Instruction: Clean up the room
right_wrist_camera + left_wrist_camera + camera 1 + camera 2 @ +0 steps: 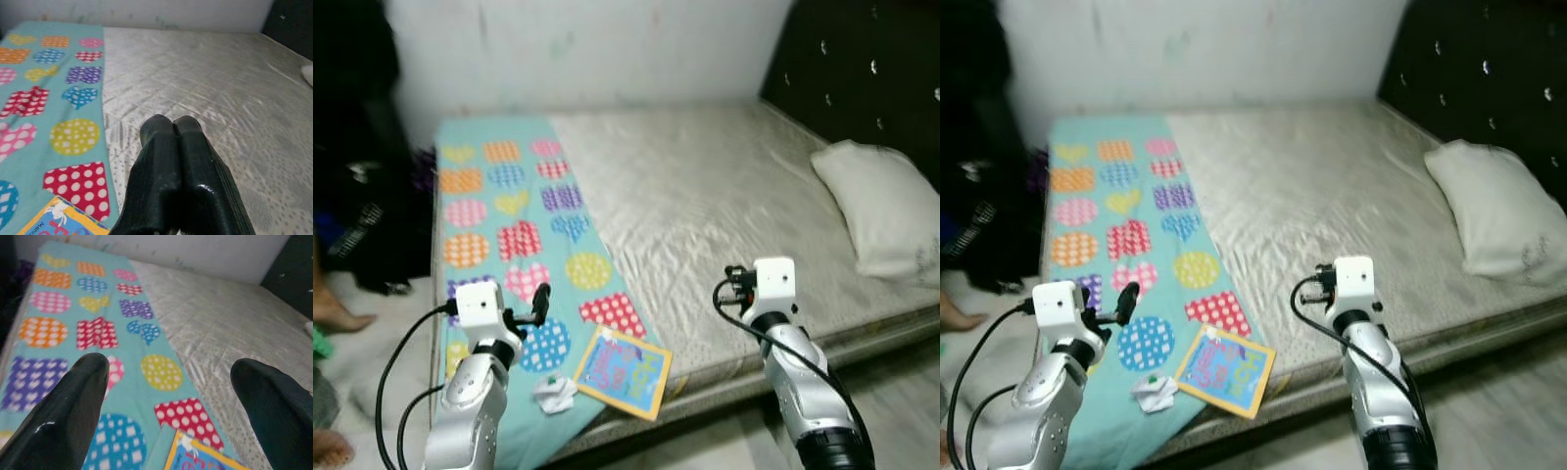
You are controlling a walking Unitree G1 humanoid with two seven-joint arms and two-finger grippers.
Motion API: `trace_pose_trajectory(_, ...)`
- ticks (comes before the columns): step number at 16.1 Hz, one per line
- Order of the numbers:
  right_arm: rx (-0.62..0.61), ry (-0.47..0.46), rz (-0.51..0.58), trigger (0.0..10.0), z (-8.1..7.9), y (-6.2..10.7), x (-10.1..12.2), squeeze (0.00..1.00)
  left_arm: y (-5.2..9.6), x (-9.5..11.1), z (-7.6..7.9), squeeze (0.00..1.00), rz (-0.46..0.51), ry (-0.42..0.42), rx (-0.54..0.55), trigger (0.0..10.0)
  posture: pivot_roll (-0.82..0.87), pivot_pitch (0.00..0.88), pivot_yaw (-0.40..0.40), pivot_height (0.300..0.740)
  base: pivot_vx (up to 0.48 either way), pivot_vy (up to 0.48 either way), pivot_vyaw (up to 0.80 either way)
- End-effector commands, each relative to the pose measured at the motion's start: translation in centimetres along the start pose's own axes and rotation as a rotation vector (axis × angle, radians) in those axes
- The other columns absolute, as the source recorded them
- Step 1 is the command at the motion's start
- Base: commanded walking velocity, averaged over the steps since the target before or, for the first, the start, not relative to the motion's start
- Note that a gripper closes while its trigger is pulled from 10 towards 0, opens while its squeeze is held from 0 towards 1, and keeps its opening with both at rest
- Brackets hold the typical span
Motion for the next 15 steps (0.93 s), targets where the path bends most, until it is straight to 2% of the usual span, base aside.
trace_pose_trajectory(1,-0.016,0.004,-0.002,10.0,0.5,0.1,0.0,0.0,0.1,0.5,0.6,0.0,0.028,0.029,-0.033,10.0,-0.13,0.0,-0.034,0.74,0.0,0.0,0.0)
trace_pose_trajectory(9,-0.014,0.011,-0.012,10.0,0.6,0.2,-0.3,0.0,0.4,0.6,1.2,0.0,0.032,0.037,-0.075,10.0,-0.12,0.0,-0.034,0.74,0.0,0.0,0.0)
trace_pose_trajectory(13,-0.015,0.024,-0.05,10.0,0.5,0.1,-0.9,0.0,0.2,-0.7,1.2,0.0,-0.04,0.015,-0.07,10.0,-0.12,0.0,-0.034,0.74,0.0,0.0,0.0)
trace_pose_trajectory(15,-0.008,0.029,-0.106,10.0,0.3,0.2,-2.0,0.0,0.2,-1.5,0.9,0.0,-0.083,-0.004,-0.053,10.0,-0.12,0.0,-0.033,0.74,0.0,0.0,0.0)
Point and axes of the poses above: a point about 5 cm out from each wrist's last joint towards the gripper, its own y axis pointing back from the gripper into the wrist, its own x axis along the axis of the wrist's last joint, z = x × y, the point moved 6 cm from there along -y, pointing out of the wrist towards the gripper, and after that the axes turned 6 degrees about -y, right-handed, at the moved point
